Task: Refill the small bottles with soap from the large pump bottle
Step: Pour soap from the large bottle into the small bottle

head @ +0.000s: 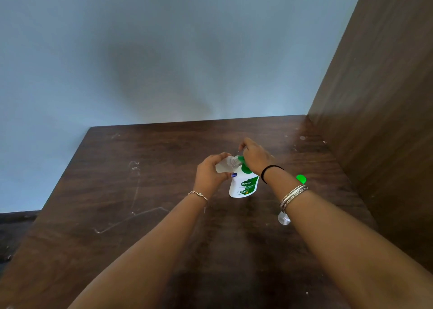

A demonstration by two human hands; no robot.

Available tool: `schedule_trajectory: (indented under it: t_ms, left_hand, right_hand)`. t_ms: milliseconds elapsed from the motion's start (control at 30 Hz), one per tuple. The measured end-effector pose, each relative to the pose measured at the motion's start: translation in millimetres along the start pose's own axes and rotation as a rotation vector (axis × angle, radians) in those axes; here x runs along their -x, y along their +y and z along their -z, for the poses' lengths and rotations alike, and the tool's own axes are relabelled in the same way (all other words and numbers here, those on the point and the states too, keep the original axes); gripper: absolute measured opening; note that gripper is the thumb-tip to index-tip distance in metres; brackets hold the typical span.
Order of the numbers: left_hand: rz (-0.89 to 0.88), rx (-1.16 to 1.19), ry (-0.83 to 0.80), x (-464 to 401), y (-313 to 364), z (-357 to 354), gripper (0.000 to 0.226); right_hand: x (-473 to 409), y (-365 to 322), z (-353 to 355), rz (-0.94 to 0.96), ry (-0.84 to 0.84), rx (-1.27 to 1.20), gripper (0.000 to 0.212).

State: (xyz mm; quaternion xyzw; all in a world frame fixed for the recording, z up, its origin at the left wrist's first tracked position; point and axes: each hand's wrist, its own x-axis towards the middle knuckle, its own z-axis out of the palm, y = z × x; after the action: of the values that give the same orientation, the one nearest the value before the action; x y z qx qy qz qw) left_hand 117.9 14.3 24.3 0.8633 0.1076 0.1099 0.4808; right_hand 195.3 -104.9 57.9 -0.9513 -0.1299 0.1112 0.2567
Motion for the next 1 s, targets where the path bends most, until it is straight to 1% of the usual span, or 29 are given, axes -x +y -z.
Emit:
schedule_trajectory:
  t_ms: [267,467,733,1000]
  left_hand:
    - [-0.017,0.017,0.012,-1.1,5.7,2.6,0.05]
    - [0.005,0.003,0.005,0.5,0.2,0.4,0.05]
    - [-0.013,0.021,0.012,-1.4,3.9,2.3,0.05]
    - [0.018,0.023,0.011,1.4,1.4,-0.9,0.05]
  right_hand:
    - [-2.7,-1.6,9.4,0.011,-0.045,0.029,0.03]
    - [0.3,0.6,0.3,-0.009,-0.013,-0.016,0.028]
    - [-0.3,-3.7,8.9,-0.005,-0.045,-0.009,0.029]
    - [1.5,-0.8,-0.3,-0.015,-0.001,-0.034,0.027]
